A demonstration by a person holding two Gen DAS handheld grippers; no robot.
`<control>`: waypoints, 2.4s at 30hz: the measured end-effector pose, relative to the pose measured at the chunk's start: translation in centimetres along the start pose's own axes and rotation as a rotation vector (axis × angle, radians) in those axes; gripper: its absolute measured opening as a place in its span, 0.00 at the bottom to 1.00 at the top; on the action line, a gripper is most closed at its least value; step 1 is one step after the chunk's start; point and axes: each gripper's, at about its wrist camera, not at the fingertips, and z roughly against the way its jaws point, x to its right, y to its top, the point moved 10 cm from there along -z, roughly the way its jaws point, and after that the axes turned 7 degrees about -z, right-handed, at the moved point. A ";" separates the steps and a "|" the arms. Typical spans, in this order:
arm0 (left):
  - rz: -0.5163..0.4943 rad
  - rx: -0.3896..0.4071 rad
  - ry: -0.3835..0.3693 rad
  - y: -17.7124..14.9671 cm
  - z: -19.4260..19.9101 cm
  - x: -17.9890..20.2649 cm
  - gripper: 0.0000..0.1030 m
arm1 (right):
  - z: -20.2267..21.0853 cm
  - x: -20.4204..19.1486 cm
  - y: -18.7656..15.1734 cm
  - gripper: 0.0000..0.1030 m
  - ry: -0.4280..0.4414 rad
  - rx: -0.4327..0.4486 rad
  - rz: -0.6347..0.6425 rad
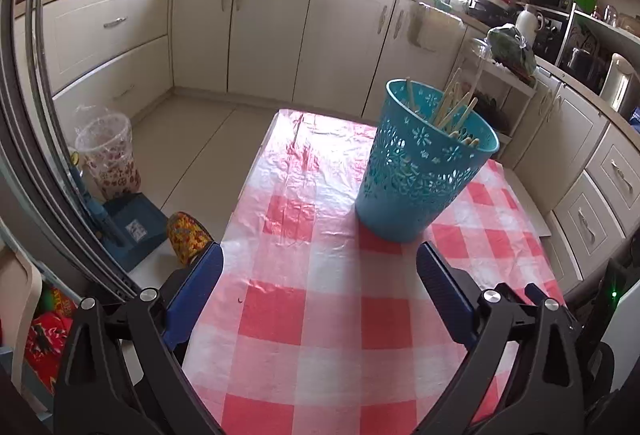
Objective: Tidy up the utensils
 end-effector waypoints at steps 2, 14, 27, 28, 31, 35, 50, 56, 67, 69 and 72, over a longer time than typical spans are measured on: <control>0.003 -0.015 -0.002 -0.5 -0.4 -0.6 0.92 | -0.2 0.3 0.1 0.83 -0.026 0.006 -0.001; -0.050 -0.146 -0.005 0.2 -3.1 0.2 0.92 | -2.2 1.1 -0.7 0.86 -0.090 -0.077 -0.048; -0.126 -0.169 0.001 -0.1 -4.6 2.1 0.93 | -2.7 2.0 -0.6 0.86 -0.096 -0.105 -0.110; -0.128 -0.171 0.005 0.0 -4.7 2.1 0.93 | -2.7 2.0 -0.6 0.86 -0.094 -0.107 -0.109; -0.120 -0.165 0.013 0.5 -4.7 2.3 0.93 | -2.7 2.0 -0.6 0.87 -0.089 -0.111 -0.112; -0.113 -0.141 0.025 1.1 -4.6 2.4 0.93 | -2.6 2.1 -0.4 0.88 -0.091 -0.103 -0.118; -0.024 0.023 0.112 1.2 -3.3 0.5 0.93 | 2.5 -4.8 2.9 0.92 -0.039 0.163 0.162; -0.080 0.090 0.158 1.5 -0.1 1.7 0.93 | 6.5 -7.1 4.3 0.93 0.045 0.242 0.175; -0.136 0.129 0.179 2.1 7.7 4.4 0.93 | 14.3 -8.4 4.8 0.93 0.096 0.253 0.141; -0.147 0.133 0.175 2.3 9.4 4.9 0.93 | 15.7 -8.6 4.7 0.93 0.097 0.261 0.146; -0.159 0.124 0.194 2.3 11.5 5.2 0.93 | 17.4 -9.1 4.5 0.93 0.099 0.265 0.166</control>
